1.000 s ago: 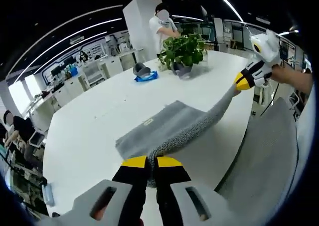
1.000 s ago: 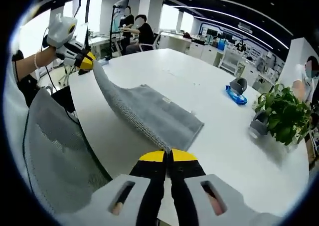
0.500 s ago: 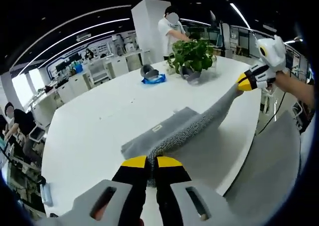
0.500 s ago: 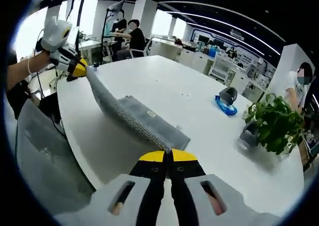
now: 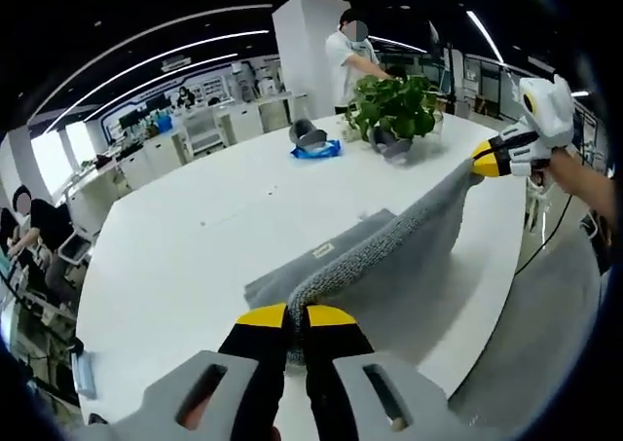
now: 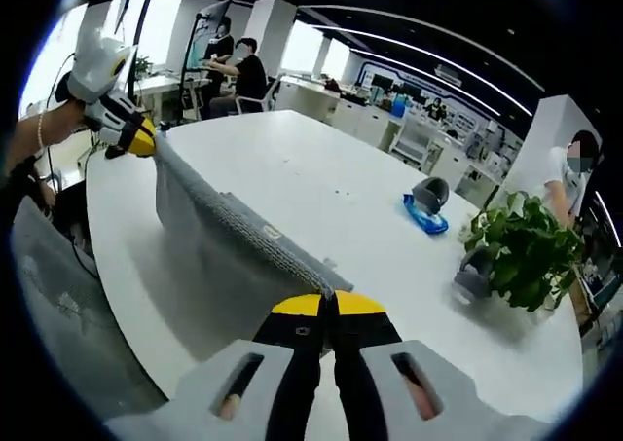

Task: Fold the towel on the table until its edges align and the towel forms a compact rectangular stack.

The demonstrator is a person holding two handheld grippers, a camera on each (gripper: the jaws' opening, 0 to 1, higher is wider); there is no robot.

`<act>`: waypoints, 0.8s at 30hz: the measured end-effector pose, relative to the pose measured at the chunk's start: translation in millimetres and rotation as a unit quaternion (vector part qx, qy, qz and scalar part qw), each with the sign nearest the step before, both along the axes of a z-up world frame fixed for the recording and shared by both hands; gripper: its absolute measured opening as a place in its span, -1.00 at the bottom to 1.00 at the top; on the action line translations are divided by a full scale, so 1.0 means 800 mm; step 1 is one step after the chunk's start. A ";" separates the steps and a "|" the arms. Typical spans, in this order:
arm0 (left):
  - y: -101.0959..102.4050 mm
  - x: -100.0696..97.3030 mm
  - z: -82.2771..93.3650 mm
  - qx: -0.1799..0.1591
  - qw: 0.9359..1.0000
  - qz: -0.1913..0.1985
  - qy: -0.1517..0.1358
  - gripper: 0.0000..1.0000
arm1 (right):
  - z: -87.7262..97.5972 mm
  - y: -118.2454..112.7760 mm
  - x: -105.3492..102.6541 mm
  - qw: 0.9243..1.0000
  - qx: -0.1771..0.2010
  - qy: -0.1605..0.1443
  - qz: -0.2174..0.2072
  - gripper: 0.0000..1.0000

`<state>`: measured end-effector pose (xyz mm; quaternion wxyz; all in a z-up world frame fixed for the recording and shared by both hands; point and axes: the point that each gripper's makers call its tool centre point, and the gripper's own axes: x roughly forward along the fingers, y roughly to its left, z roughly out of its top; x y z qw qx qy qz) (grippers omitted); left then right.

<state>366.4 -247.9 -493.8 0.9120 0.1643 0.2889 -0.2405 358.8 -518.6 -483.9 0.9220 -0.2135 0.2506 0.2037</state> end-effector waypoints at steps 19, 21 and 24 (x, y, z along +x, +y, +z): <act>-0.001 0.064 -0.029 0.021 1.000 -0.001 -0.005 -0.87 | -0.030 -0.002 0.060 1.000 -0.011 0.001 -0.018 -1.00; -0.003 0.072 -0.033 0.024 1.000 -0.002 -0.004 -0.87 | -0.036 -0.004 0.067 0.999 -0.023 -0.002 -0.022 -1.00; -0.005 0.083 -0.043 0.025 1.000 0.000 0.000 -0.87 | -0.050 -0.005 0.078 0.999 -0.040 -0.003 -0.027 -1.00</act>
